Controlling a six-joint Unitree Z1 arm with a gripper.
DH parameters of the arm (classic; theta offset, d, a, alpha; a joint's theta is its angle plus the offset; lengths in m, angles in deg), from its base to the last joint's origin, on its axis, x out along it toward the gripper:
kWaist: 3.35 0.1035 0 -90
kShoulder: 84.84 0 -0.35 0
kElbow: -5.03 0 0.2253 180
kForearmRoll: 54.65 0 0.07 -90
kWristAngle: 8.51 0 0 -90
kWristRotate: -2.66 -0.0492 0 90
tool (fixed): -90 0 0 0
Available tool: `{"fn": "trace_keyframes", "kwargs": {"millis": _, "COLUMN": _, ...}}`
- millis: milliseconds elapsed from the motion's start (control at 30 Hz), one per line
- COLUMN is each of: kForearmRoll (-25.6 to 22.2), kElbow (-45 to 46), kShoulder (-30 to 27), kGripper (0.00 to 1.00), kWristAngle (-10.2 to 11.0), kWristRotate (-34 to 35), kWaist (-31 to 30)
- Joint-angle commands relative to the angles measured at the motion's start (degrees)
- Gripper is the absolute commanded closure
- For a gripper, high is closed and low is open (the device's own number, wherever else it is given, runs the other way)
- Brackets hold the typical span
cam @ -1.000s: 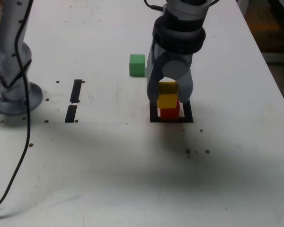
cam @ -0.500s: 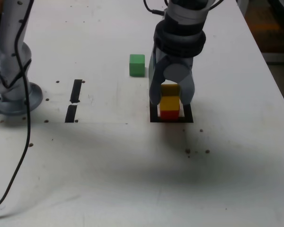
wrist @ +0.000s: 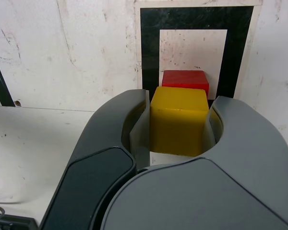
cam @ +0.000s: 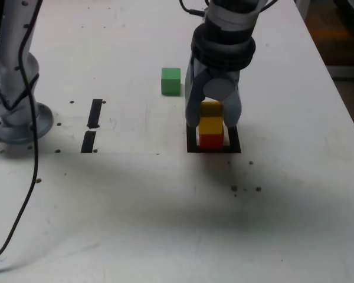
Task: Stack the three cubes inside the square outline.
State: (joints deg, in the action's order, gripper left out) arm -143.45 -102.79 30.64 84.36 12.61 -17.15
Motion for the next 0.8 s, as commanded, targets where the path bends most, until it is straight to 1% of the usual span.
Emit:
{"fn": "trace_keyframes", "kwargs": {"millis": 0, "kForearmRoll": 0.2, "kElbow": 0.0, "kShoulder": -0.2, "kGripper": 0.48, "kWristAngle": 0.3, "kWristRotate": -0.1, "kWaist": 0.1}}
{"fn": "trace_keyframes", "kwargs": {"millis": 233, "kForearmRoll": 0.4, "kElbow": -0.1, "kShoulder": -0.5, "kGripper": 0.16, "kWristAngle": 0.3, "kWristRotate": -0.4, "kWaist": 0.1}}
{"fn": "trace_keyframes", "kwargs": {"millis": 300, "kForearmRoll": 0.3, "kElbow": -0.1, "kShoulder": -0.7, "kGripper": 0.08, "kWristAngle": 0.3, "kWristRotate": -0.5, "kWaist": 0.1}}
{"fn": "trace_keyframes", "kwargs": {"millis": 367, "kForearmRoll": 0.1, "kElbow": 0.1, "kShoulder": -0.9, "kGripper": 0.03, "kWristAngle": 0.4, "kWristRotate": -0.5, "kWaist": 0.1}}
{"fn": "trace_keyframes", "kwargs": {"millis": 500, "kForearmRoll": -1.1, "kElbow": 0.4, "kShoulder": -1.9, "kGripper": 0.01, "kWristAngle": 1.4, "kWristRotate": 0.1, "kWaist": 0.1}}
{"fn": "trace_keyframes", "kwargs": {"millis": 767, "kForearmRoll": -6.4, "kElbow": 1.2, "kShoulder": -6.4, "kGripper": 0.00, "kWristAngle": 5.7, "kWristRotate": 3.1, "kWaist": 0.3}}
